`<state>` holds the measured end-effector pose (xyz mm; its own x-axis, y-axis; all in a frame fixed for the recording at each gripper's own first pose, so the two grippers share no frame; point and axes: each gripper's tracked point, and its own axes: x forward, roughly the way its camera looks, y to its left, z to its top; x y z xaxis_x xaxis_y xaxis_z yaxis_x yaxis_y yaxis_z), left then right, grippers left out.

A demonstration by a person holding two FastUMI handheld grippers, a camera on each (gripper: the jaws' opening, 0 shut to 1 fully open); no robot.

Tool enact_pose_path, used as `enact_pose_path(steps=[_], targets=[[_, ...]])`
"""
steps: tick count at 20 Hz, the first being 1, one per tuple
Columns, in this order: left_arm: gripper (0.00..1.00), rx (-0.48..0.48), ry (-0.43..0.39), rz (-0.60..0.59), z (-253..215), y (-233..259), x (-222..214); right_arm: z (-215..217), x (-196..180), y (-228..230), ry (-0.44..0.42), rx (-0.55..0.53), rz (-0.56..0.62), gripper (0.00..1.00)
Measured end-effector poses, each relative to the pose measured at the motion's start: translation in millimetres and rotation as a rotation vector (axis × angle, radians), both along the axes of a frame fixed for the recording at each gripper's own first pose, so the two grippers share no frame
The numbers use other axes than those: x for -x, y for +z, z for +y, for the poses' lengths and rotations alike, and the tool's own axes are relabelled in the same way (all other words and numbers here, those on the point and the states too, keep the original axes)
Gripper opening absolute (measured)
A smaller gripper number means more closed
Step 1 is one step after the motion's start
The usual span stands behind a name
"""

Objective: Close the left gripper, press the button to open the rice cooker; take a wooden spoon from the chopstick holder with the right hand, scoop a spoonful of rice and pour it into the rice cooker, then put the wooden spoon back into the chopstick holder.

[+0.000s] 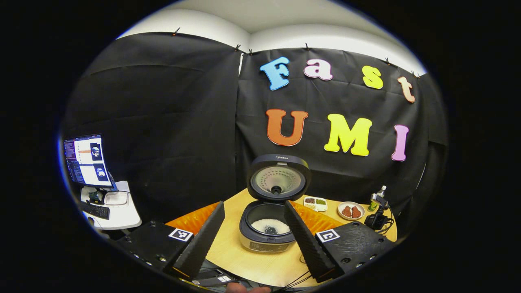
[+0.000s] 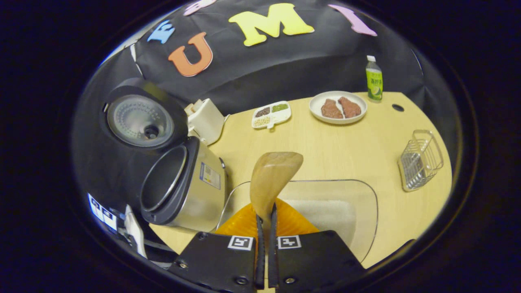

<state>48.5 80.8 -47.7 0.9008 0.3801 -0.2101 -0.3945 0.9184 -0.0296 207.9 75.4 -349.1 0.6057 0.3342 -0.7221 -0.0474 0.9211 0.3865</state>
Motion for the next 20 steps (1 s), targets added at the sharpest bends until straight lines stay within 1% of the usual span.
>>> enact_pose_path(steps=[5,7,9,11,15,20], targets=[[0.95,-0.005,-0.008,0.004,-10,-1,0,-4,3,3,-0.035,-0.188,0.085,0.09],[0.95,0.003,-0.015,0.003,-14,0,-2,-12,5,4,-0.067,-0.258,0.110,0.09],[0.95,0.007,-0.027,0.003,-19,1,-2,-25,7,5,-0.107,-0.302,0.113,0.08],[0.95,0.007,-0.041,0.006,-24,1,-4,-37,6,15,-0.136,-0.343,0.098,0.08],[0.95,0.006,-0.070,0.002,-32,1,-4,-63,4,51,-0.185,-0.411,0.044,0.08],[0.95,0.007,-0.093,-0.027,-37,5,-5,-73,3,119,-0.193,-0.495,-0.054,0.08]])
